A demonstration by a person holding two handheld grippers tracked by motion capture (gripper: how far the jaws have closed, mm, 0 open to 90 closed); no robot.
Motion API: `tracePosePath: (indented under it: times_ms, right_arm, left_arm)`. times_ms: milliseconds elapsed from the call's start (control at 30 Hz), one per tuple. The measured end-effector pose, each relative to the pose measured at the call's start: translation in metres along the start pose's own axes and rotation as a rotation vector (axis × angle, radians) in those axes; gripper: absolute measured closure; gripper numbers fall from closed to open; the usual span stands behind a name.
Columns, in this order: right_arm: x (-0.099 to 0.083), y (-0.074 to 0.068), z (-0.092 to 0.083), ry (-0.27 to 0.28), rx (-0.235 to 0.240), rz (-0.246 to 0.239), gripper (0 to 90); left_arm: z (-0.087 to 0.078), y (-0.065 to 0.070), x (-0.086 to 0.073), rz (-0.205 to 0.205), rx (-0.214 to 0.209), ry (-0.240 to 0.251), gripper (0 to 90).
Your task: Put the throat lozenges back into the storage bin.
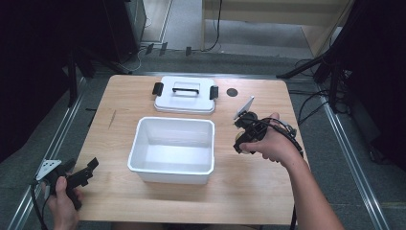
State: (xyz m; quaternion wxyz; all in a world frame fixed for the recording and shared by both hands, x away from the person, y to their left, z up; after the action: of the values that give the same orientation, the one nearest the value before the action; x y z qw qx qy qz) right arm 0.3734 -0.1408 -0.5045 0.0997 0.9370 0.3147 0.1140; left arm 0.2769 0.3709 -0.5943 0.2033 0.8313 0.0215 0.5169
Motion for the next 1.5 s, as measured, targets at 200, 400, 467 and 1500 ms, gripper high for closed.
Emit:
tracePosePath:
  times_ms: [200, 400, 467, 1500]
  right_arm:
    - [0.005, 0.000, -0.010, 0.012, -0.007, -0.026, 20.3]
    - [0.010, -0.002, -0.019, 0.017, -0.011, -0.040, 20.3]
    - [0.011, -0.003, -0.022, 0.019, -0.008, -0.042, 20.3]
    - [0.031, -0.022, -0.054, 0.047, 0.008, -0.115, 20.3]
  left_arm:
    - [0.000, 0.002, 0.000, 0.016, 0.006, 0.007, 6.2]
    - [0.000, 0.002, 0.001, 0.042, 0.023, 0.003, 6.2]
    - [0.001, 0.004, 0.001, 0.055, 0.031, 0.003, 6.2]
    - [0.005, 0.008, -0.002, 0.112, 0.055, -0.039, 7.1]
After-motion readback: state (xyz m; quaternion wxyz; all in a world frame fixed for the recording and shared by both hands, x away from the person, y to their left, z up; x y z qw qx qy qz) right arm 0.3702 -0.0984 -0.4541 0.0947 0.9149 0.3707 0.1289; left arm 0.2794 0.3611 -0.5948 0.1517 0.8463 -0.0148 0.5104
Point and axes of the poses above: each handheld gripper's, and its own axes: z roughly forward along the jaws, x roughly out of its top, y roughly to its right, the point moved 9 cm from there along z, roughly forward along the jaws, and after that the axes turned 11 degrees about -x, right-handed, at the moved point
